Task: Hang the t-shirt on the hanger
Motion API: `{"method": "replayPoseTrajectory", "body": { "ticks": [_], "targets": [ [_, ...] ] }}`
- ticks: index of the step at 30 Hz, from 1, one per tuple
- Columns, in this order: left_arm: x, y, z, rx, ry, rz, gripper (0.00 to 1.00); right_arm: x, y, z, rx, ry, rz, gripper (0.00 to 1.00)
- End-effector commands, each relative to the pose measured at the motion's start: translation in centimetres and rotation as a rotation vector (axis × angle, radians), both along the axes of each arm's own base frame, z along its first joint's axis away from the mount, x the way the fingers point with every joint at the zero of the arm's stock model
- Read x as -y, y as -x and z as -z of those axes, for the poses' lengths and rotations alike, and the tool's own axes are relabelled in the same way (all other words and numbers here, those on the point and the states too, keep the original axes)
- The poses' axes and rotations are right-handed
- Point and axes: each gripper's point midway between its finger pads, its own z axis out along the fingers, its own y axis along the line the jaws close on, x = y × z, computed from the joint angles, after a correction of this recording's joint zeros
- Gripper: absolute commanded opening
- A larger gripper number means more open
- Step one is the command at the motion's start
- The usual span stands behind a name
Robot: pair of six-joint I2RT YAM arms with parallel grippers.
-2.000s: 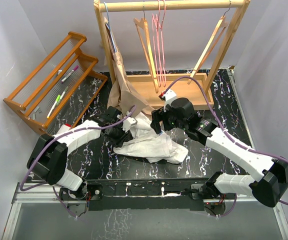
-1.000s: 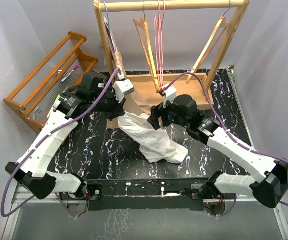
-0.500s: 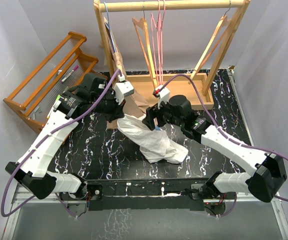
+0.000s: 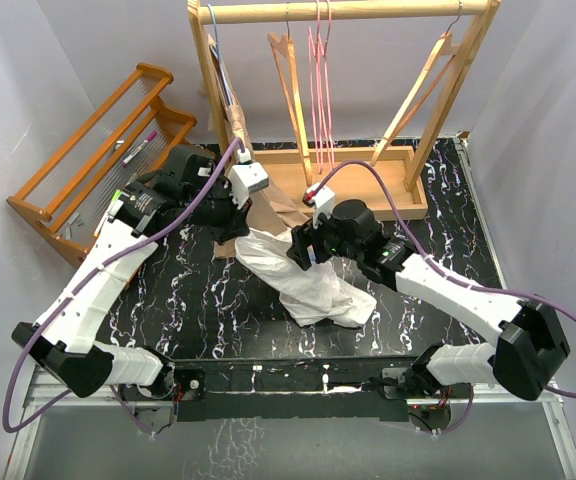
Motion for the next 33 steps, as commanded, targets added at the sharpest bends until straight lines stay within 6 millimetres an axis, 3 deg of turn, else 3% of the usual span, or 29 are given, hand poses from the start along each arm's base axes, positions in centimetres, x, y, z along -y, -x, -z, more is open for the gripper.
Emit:
{"method": "replayPoseTrajectory", "body": {
  "ticks": [1, 5, 7, 9, 12, 13, 17, 20, 26, 30, 33],
  "targets": [
    [0.5, 0.6, -2.0, 0.013, 0.052, 0.021, 0.00, -0.3, -2.7, 1.1, 0.077, 0.023, 0.061, 0.70],
    [0.5, 1.0, -2.8, 0.016, 0.071, 0.026, 0.00, 0.0, -4.2, 3.2, 0.081, 0.072, 0.121, 0.61],
    [0.5, 1.2, -3.0, 0.020, 0.075, 0.027, 0.00, 0.4, -4.6, 3.6, 0.081, 0.082, 0.153, 0.51],
    [0.2, 1.3, -2.9, 0.022, 0.068, 0.022, 0.00, 0.9, -4.7, 3.1, 0.093, 0.072, 0.184, 0.38],
    [0.0, 1.3, -2.6, 0.034, 0.057, 0.019, 0.00, 2.3, -4.6, 1.1, 0.136, 0.040, 0.244, 0.13],
    [-0.1, 1.2, -2.4, 0.035, 0.052, 0.019, 0.00, 2.9, -4.5, 0.3, 0.152, 0.035, 0.266, 0.08],
    [-0.4, 0.4, -1.7, 0.061, 0.020, 0.005, 0.00, 5.4, -3.5, -3.8, 0.212, 0.010, 0.335, 0.08],
    [-0.7, -0.8, -1.0, 0.100, -0.011, -0.016, 0.00, 7.5, -2.5, -8.0, 0.262, -0.015, 0.387, 0.08],
    [-0.7, -4.3, -0.2, 0.184, -0.046, -0.091, 0.00, 11.8, -1.2, -13.2, 0.318, 0.028, 0.497, 0.08],
    [-0.3, -7.4, -1.4, 0.279, -0.043, -0.151, 0.00, 14.5, -0.7, -15.5, 0.341, 0.076, 0.595, 0.08],
    [0.5, -9.2, -4.0, 0.360, -0.018, -0.157, 0.00, 16.5, -0.3, -17.6, 0.370, 0.078, 0.669, 0.08]
  ]
}}
